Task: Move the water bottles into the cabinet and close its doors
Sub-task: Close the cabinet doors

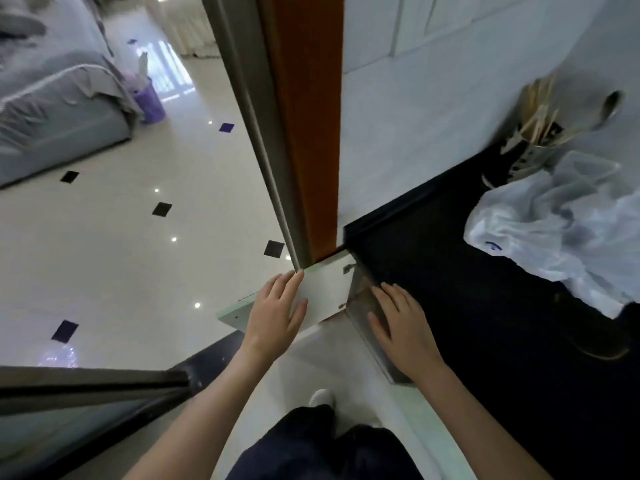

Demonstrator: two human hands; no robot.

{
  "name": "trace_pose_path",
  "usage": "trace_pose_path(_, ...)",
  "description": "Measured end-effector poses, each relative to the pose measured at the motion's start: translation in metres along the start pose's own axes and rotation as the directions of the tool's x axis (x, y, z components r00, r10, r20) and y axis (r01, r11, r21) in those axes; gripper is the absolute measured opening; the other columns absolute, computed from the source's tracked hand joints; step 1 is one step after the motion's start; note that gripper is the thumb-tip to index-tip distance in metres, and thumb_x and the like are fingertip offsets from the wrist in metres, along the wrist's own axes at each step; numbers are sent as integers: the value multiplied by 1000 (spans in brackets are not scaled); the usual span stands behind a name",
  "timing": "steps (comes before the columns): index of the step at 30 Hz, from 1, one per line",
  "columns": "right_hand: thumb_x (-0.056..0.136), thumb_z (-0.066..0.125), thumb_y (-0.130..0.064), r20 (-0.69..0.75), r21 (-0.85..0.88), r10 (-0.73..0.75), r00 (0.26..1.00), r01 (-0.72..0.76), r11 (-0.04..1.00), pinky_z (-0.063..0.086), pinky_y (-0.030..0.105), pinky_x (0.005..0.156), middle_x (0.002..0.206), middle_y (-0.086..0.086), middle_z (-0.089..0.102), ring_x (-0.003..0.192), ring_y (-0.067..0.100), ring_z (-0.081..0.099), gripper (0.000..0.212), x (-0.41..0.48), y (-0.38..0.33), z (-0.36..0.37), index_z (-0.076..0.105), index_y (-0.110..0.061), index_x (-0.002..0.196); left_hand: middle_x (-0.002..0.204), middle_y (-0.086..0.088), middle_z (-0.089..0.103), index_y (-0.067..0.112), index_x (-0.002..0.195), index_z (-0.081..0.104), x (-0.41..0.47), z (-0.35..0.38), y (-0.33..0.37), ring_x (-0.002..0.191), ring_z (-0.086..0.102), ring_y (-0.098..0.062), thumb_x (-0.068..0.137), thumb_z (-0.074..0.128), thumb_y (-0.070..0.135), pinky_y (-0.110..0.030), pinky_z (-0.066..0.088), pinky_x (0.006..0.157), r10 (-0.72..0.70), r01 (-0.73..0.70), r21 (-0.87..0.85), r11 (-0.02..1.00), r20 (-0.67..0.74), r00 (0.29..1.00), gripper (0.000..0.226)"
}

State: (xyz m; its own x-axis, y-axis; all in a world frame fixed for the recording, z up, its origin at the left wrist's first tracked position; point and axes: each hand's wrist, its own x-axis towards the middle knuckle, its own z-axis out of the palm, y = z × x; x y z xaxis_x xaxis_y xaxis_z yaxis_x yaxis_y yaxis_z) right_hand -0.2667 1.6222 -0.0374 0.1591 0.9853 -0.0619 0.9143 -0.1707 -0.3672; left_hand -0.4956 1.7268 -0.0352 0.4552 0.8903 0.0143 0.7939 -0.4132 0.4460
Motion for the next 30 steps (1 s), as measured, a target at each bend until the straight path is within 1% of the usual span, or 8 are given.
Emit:
trace_pose_path(3,97,31,-46,36,2,4,999,-4,1000,22,35,116,148,8,46,142,27,34,59,21,9,21,49,-13,143,148,-6,48,18,149,39,18,15,-27,138,40,-28,101,41,39,-44,31,115,-79,78,27,997,47,996,52)
trace_pose_path(7,97,28,-43,69,-84,47,997,-41,996,27,49,117,150,8,44,145,31,28,58,36,27,44,47,-15,144,153,-4,42,27,153,31,36,34,-63,141,33,-32,97,27,50,-49,22,119,-145,135,81,988,137,980,61)
trace_pose_path(10,96,30,-40,78,-111,75,994,-66,992,23,51,118,152,9,41,146,29,27,57,42,40,59,41,-16,147,154,-2,39,31,154,25,44,51,-82,143,30,-29,99,25,50,-49,18,120,-162,137,130,982,211,964,58)
trace_pose_path(15,97,28,-39,76,-85,69,995,-62,994,17,48,120,154,8,38,146,28,25,57,38,58,74,41,-15,147,145,0,47,28,149,34,43,76,-92,130,42,-25,103,34,43,-43,26,116,-196,180,88,980,253,947,49)
trace_pose_path(21,102,40,-23,40,-21,9,999,-8,1000,10,42,122,156,6,35,148,23,20,45,37,68,78,42,-14,146,141,2,51,29,146,42,29,88,-84,116,49,-27,104,40,30,-39,36,100,-225,219,52,974,167,960,42)
trace_pose_path(25,101,48,-12,12,169,12,1000,-13,986,21,38,120,152,6,40,146,18,25,43,22,80,65,46,-10,144,142,5,51,33,146,41,7,99,-65,110,51,-30,101,45,19,-42,44,92,-273,272,32,962,174,946,47)
trace_pose_path(27,101,49,-12,17,150,4,1000,-7,989,24,37,118,152,7,41,145,20,27,43,6,91,59,46,-9,144,144,6,48,35,147,37,-7,107,-54,110,50,-28,100,46,18,-42,46,91,-282,286,12,958,219,934,51)
trace_pose_path(30,99,52,-14,35,61,-25,999,23,998,22,36,116,152,9,41,145,25,26,45,-19,110,56,47,-12,143,143,4,48,31,148,39,-26,115,-28,111,52,-22,98,51,13,-27,41,89,-241,279,-111,954,273,931,55)
